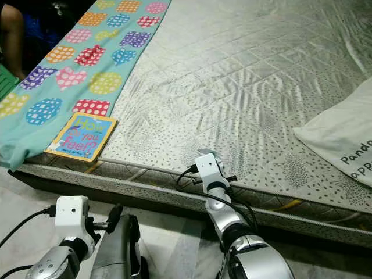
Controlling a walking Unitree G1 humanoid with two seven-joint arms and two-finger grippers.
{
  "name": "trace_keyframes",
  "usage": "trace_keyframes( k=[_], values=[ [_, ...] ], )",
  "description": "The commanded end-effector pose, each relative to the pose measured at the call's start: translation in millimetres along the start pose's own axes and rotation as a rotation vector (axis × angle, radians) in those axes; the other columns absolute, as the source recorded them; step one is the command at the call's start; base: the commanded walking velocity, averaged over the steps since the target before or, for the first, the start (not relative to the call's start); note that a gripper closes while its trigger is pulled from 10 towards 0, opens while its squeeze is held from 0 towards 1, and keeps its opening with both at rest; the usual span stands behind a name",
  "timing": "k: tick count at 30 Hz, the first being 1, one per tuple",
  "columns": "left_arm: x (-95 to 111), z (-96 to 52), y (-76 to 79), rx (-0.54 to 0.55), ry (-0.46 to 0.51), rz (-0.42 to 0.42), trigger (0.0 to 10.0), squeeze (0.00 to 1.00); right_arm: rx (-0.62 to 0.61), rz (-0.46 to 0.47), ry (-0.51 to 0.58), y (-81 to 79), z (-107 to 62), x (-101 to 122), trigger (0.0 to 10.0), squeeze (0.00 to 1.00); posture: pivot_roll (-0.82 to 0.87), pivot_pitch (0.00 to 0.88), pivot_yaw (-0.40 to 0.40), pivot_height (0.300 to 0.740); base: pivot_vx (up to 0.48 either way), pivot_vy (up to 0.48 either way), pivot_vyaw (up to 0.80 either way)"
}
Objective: Clean up the room
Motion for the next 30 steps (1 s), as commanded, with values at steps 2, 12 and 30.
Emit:
trace_keyframes(
  k=[2,12,30],
  values=[
    [-1,-1.3,-5.5,0.017,-0.008,0.017,10.0,0.00,0.003,0.002,0.002,-3.0,0.5,2,0.0,0.00,0.13,0.146,0.048,0.575,0.000,0.000,0.00],
    [8,10.3,-6.7,0.012,0.023,0.027,10.0,0.00,-0.006,0.146,0.012,3.8,6.1,14,0.0,0.00,0.11,0.093,0.045,0.575,0.000,0.000,0.00],
    [38,44.1,1.8,-0.073,0.168,0.125,10.0,0.00,0.138,0.376,0.173,8.1,-26.3,42,10.0,0.00,-0.05,0.000,0.028,0.575,0.000,0.000,0.00]
  ],
)
Point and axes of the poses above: a point about 5 cm out from each wrist's last joint towards the gripper, its own z axis pointing out of the wrist towards the gripper, its own x axis along the axis of the wrist's last joint, y = z × x, the point moved 6 cm from there along z, pointing out of the wrist towards the gripper, and after that the axes turned 13 degrees about z, right-handed, at the moved point
